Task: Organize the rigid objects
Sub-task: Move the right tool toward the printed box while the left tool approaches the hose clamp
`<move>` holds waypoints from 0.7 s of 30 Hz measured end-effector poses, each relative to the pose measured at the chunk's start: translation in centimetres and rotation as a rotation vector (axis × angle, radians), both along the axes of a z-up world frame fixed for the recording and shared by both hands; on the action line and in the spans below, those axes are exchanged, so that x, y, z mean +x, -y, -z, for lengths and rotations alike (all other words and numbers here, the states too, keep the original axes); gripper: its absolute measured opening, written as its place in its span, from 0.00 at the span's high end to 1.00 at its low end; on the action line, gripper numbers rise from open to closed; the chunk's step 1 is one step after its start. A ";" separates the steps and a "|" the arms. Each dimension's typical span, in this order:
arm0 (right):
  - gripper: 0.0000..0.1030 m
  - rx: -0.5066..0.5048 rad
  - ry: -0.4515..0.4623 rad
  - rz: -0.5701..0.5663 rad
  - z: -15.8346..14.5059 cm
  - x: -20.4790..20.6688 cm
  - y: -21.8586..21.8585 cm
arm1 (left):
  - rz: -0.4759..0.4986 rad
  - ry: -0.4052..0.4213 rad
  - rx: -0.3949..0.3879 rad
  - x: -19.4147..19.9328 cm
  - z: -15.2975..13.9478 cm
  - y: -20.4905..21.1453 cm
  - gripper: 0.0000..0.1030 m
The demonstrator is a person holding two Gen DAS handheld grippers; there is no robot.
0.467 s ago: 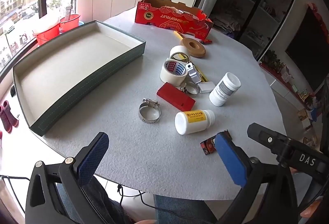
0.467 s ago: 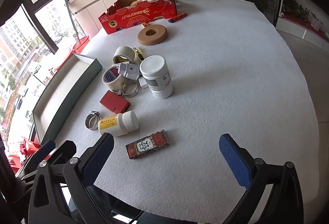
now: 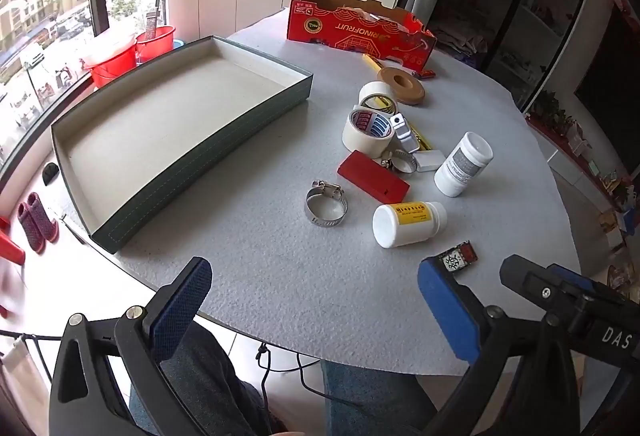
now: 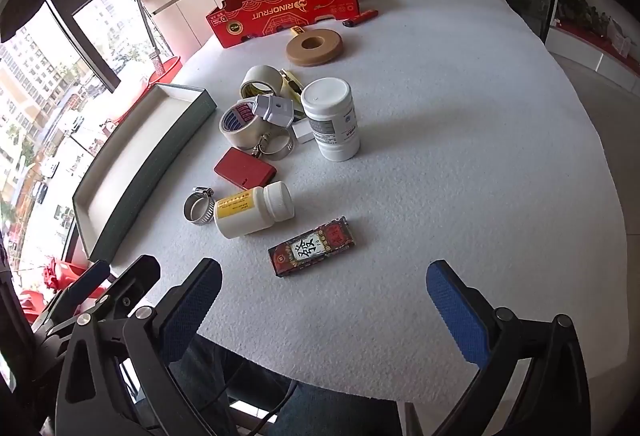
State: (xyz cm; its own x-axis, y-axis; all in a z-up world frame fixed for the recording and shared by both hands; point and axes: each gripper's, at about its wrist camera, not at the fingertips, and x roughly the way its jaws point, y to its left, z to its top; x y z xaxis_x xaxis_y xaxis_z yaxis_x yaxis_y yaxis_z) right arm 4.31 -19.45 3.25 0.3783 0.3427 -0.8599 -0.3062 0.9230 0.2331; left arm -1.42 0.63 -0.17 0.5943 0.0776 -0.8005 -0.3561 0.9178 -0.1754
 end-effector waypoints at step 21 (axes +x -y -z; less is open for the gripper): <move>0.00 -0.008 -0.044 -0.011 1.0 0.0 0.1 | -0.017 -0.067 0.023 0.2 0.9 0.0 0.00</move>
State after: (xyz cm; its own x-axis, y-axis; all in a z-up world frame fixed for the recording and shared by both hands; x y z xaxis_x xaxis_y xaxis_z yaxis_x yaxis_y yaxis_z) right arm 4.26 -19.51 2.29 0.3359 0.3392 -0.8787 -0.3056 0.9217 0.2389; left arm -1.19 0.61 -1.09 0.5383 0.1063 -0.8360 -0.3817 0.9152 -0.1295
